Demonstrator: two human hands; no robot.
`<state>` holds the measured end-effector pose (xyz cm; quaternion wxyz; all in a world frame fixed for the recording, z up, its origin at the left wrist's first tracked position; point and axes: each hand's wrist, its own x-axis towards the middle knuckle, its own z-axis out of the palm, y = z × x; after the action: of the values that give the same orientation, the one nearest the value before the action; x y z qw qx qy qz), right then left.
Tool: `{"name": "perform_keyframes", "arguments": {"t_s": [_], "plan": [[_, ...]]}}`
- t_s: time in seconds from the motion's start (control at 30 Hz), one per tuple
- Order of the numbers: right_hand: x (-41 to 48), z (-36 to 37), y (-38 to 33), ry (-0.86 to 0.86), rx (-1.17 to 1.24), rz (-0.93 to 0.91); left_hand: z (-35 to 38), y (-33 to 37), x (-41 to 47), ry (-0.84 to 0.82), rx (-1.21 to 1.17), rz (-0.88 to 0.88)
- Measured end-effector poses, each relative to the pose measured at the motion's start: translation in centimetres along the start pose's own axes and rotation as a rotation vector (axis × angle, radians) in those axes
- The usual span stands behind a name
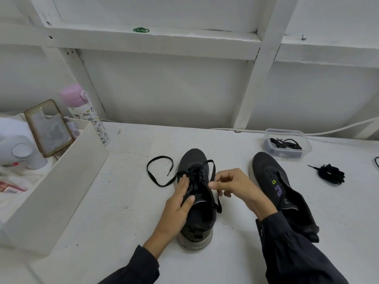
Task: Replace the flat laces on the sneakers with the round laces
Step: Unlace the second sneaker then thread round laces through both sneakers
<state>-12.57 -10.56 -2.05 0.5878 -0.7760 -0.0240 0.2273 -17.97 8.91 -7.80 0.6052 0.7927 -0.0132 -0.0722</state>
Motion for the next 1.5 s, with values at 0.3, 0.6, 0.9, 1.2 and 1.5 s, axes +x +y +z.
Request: {"name": "perform_keyframes", "arguments": {"t_s": [0.3,0.6,0.9,1.2,1.5], "plan": [[0.3,-1.4,-0.7,0.343,0.24,-0.009,0.0,0.0,-0.1,-0.002,-0.014,-0.007],[0.6,-0.8,-1.0,0.365,0.139,-0.074,-0.1,-0.1,-0.1,-0.009,-0.024,-0.011],[0.1,-0.3,-0.4,-0.009,-0.045,0.111,0.0,-0.2,0.0,0.001,-0.018,0.002],[1.2,-1.7,-0.4,0.536,0.267,-0.064,-0.1,-0.4,-0.1,-0.015,-0.044,-0.003],[0.2,0.7,0.3,-0.043,0.113,0.015,-0.1,-0.3,-0.1,-0.007,-0.048,-0.002]]}}
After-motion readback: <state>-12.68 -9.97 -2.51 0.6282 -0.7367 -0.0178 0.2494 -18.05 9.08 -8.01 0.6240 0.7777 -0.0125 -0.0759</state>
